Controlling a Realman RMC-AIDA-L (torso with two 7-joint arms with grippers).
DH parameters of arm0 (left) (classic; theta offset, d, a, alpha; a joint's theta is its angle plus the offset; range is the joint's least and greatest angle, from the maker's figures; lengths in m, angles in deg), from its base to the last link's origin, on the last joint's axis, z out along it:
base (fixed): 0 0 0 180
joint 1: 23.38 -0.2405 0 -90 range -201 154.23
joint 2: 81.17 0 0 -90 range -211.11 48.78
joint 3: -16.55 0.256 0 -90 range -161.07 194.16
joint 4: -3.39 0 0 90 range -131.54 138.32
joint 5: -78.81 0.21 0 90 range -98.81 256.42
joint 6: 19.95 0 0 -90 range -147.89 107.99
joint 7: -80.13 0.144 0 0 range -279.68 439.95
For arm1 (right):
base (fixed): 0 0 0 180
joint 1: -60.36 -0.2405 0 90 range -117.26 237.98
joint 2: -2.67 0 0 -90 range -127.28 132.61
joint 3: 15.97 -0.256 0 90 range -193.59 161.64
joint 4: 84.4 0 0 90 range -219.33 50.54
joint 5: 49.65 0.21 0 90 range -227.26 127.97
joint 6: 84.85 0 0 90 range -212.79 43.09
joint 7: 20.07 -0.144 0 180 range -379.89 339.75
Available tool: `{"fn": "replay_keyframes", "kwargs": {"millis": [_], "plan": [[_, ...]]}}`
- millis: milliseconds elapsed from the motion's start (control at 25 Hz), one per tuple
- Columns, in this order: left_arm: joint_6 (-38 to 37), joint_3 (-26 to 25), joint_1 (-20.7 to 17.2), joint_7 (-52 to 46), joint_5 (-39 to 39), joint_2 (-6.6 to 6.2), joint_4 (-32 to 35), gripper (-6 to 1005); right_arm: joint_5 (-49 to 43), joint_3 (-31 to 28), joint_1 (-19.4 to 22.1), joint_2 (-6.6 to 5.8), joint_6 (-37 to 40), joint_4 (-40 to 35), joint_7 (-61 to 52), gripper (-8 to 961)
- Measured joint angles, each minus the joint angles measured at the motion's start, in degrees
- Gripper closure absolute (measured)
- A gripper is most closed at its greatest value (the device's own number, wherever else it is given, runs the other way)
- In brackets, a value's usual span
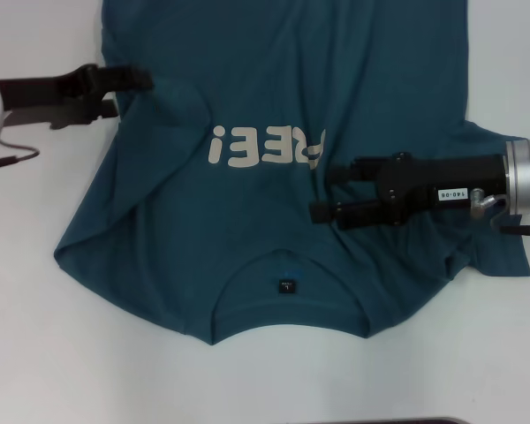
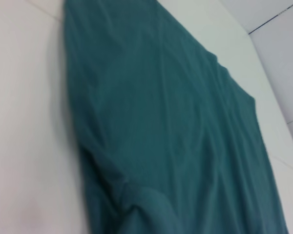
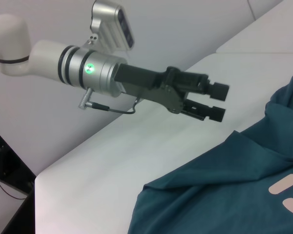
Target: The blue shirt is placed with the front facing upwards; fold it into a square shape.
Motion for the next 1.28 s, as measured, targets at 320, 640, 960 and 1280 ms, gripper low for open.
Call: {"fn": "replay_keyframes", "kwargs": {"millis": [320, 640, 960, 1280], "plan": [[0.1, 0.5, -0.5, 2.3, 0.9, -0.16, 1.2, 141, 0.0, 0.0, 0.1, 0.00, -0.1, 0.0, 0.3, 40], [-2.7, 0.4, -3.1, 1.1, 1.3, -0.62, 1.3, 141, 0.0, 0.0, 0.3, 0.00, -0.1, 0.0, -0.1, 40], [-2.3, 0.1, -3.4, -0.6, 3.5, -0.46, 1.6, 141, 0.0, 0.0, 0.2, 0.00, -0.1, 0.0, -0.1, 40], [-2.7, 0.3, -3.1, -1.1, 3.8, 0.28, 1.6, 140, 0.0, 0.0, 0.2, 0.00, -0.1, -0.1, -0.1, 40]]}}
